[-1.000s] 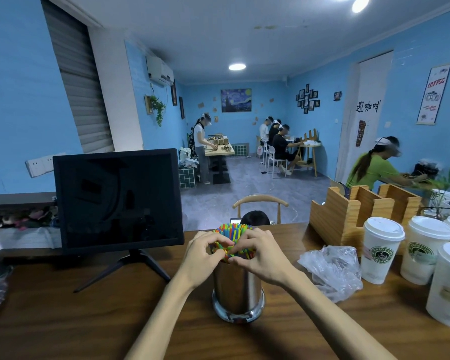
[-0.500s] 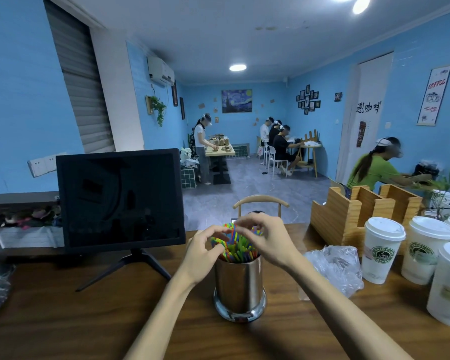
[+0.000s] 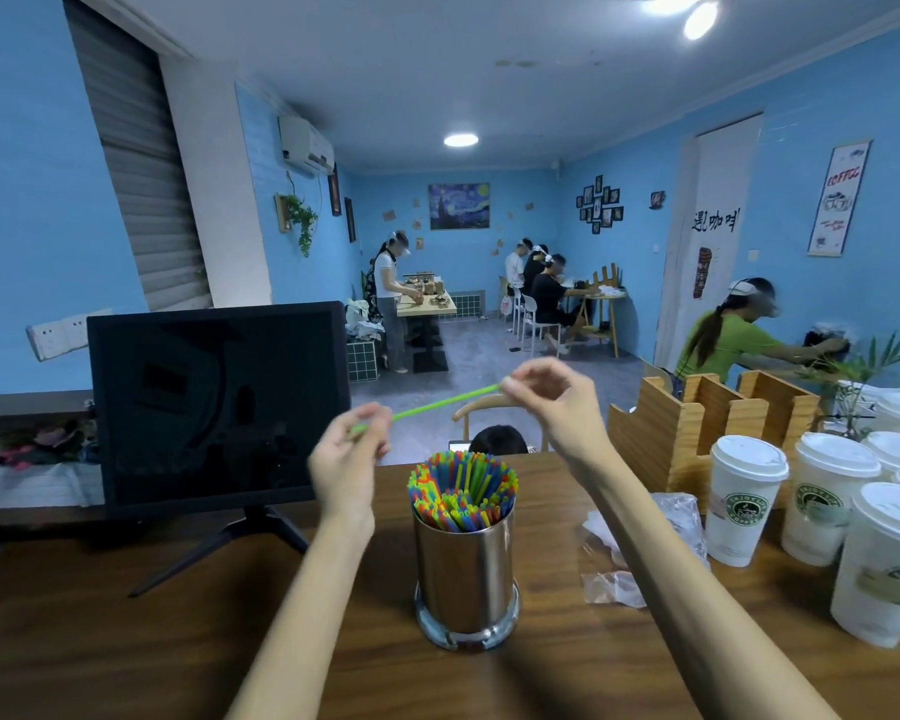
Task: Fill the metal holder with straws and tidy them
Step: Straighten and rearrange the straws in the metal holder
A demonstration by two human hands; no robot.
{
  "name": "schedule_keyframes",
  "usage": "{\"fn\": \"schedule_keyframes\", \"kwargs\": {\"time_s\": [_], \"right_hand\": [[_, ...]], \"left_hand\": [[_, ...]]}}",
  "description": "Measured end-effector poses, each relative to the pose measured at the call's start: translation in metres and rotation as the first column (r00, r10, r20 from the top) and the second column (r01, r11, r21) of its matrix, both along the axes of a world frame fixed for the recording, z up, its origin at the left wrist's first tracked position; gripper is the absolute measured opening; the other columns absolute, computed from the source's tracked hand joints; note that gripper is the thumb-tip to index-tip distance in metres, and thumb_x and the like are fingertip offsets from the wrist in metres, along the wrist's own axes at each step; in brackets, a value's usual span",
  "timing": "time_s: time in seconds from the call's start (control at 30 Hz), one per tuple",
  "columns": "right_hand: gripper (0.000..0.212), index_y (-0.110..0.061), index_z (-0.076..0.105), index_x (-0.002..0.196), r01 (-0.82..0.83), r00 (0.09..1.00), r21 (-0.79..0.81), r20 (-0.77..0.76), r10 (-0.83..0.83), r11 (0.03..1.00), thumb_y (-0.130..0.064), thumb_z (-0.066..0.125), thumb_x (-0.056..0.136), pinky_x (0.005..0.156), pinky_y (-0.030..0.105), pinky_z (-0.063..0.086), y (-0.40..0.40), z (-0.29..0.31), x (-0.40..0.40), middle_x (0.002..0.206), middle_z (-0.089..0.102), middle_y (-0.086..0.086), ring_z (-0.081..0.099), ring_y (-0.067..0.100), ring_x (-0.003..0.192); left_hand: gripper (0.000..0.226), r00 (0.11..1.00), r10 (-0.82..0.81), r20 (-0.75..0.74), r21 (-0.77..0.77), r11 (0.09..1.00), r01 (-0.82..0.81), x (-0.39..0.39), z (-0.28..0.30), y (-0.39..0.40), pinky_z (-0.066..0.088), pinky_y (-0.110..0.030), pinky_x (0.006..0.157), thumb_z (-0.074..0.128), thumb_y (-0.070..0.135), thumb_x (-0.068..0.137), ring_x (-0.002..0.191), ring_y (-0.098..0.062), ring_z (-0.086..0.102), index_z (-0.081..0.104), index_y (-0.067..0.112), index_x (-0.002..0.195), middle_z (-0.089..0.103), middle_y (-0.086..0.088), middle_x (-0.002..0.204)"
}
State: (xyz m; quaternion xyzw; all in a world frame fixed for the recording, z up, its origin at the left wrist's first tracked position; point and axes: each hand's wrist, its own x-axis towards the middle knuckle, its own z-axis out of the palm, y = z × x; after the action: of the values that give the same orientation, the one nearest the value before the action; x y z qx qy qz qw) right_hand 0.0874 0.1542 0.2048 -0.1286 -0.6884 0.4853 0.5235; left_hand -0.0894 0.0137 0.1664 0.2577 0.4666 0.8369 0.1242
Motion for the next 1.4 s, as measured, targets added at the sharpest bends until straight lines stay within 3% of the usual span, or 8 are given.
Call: {"fn": "schedule_keyframes", "kwargs": {"time_s": [0.1,0.23,0.47,0.67,0.8,0.97,1.17,1.4], "right_hand": [[0.013,-0.002,0.075,0.086,-0.026,0.943,0.064,0.332,0.003,0.998,-0.009,0.085,0.08,0.073,0.028,0.057,0.013,-0.034,-0.006,0.082,0.077,0.014,0.071,0.014,0.074],[0.008,-0.019,0.081,0.081,-0.075,0.814,0.251,0.574,-0.086,0.965,-0.026,0.085,0.081,0.077,0.037,0.058,0.009,-0.06,-0.017,0.082,0.077,-0.006,0.071,0.012,0.08],[0.016,-0.022,0.078,0.08,-0.167,0.828,0.393,0.554,-0.088,0.904,-0.036,0.085,0.081,0.078,0.014,0.042,-0.009,-0.064,-0.016,0.081,0.069,-0.015,0.062,0.003,0.086],[0.042,-0.03,0.072,0.099,-0.183,0.735,0.499,0.642,-0.219,0.847,-0.061,0.081,0.073,0.096,0.034,0.035,-0.018,-0.068,-0.022,0.102,0.06,-0.018,0.048,0.003,0.1],[0.032,-0.034,0.072,0.097,-0.195,0.753,0.551,0.614,-0.236,0.811,-0.052,0.085,0.073,0.091,0.034,0.03,-0.02,-0.073,-0.024,0.104,0.052,-0.018,0.041,-0.001,0.101],[0.028,-0.035,0.076,0.099,-0.165,0.794,0.601,0.551,-0.256,0.782,-0.05,0.082,0.077,0.093,0.035,0.033,-0.022,-0.08,-0.028,0.104,0.054,-0.013,0.042,-0.003,0.1],[0.017,-0.028,0.08,0.088,-0.113,0.861,0.594,0.459,-0.22,0.797,-0.043,0.081,0.079,0.081,0.027,0.043,-0.021,-0.089,-0.032,0.088,0.055,-0.018,0.049,-0.001,0.087],[0.016,-0.029,0.08,0.097,-0.001,0.875,0.596,0.389,-0.287,0.803,-0.038,0.076,0.084,0.078,0.03,0.049,-0.015,-0.096,-0.027,0.092,0.066,-0.013,0.06,0.011,0.087]], "left_hand": [[0.021,0.984,-0.022,0.176,0.137,0.991,-0.003,-0.009,0.01,0.0,0.057,-0.02,0.066,0.076,0.006,0.087,0.07,-0.013,0.065,0.068,0.014,0.105,0.074,0.005,0.072],[0.022,0.999,0.041,0.021,0.129,0.991,-0.043,0.004,0.018,0.01,0.06,-0.024,0.07,0.077,0.002,0.085,0.078,-0.017,0.071,0.066,0.014,0.1,0.077,-0.001,0.078],[0.021,0.921,-0.064,-0.384,-0.147,0.989,0.007,0.01,-0.005,0.032,0.058,-0.023,0.074,0.077,0.004,0.087,0.087,-0.02,0.074,0.07,0.016,0.103,0.075,-0.005,0.09],[0.031,0.786,-0.142,-0.601,-0.375,0.919,-0.12,0.006,-0.031,0.037,0.058,-0.025,0.068,0.076,0.018,0.089,0.072,-0.005,0.071,0.062,0.042,0.102,0.073,0.01,0.079],[0.02,0.666,-0.213,-0.715,-0.48,0.842,-0.245,0.001,-0.041,0.032,0.048,-0.011,0.075,0.076,0.02,0.088,0.086,0.0,0.066,0.071,0.04,0.087,0.07,0.024,0.08],[0.019,0.693,-0.251,-0.676,-0.501,0.846,-0.183,-0.012,-0.046,0.032,0.053,-0.036,0.082,0.066,0.034,0.096,0.091,-0.01,0.067,0.078,0.036,0.082,0.073,0.019,0.082],[0.027,0.778,-0.216,-0.59,-0.468,0.877,-0.111,-0.006,-0.037,0.023,0.051,-0.017,0.074,0.061,0.029,0.1,0.085,-0.002,0.067,0.079,0.035,0.081,0.072,0.021,0.083],[0.013,0.672,-0.193,-0.715,-0.432,0.877,-0.208,-0.004,-0.049,0.016,0.049,-0.03,0.086,0.069,0.032,0.094,0.095,-0.003,0.061,0.08,0.032,0.087,0.072,0.019,0.087]]}}
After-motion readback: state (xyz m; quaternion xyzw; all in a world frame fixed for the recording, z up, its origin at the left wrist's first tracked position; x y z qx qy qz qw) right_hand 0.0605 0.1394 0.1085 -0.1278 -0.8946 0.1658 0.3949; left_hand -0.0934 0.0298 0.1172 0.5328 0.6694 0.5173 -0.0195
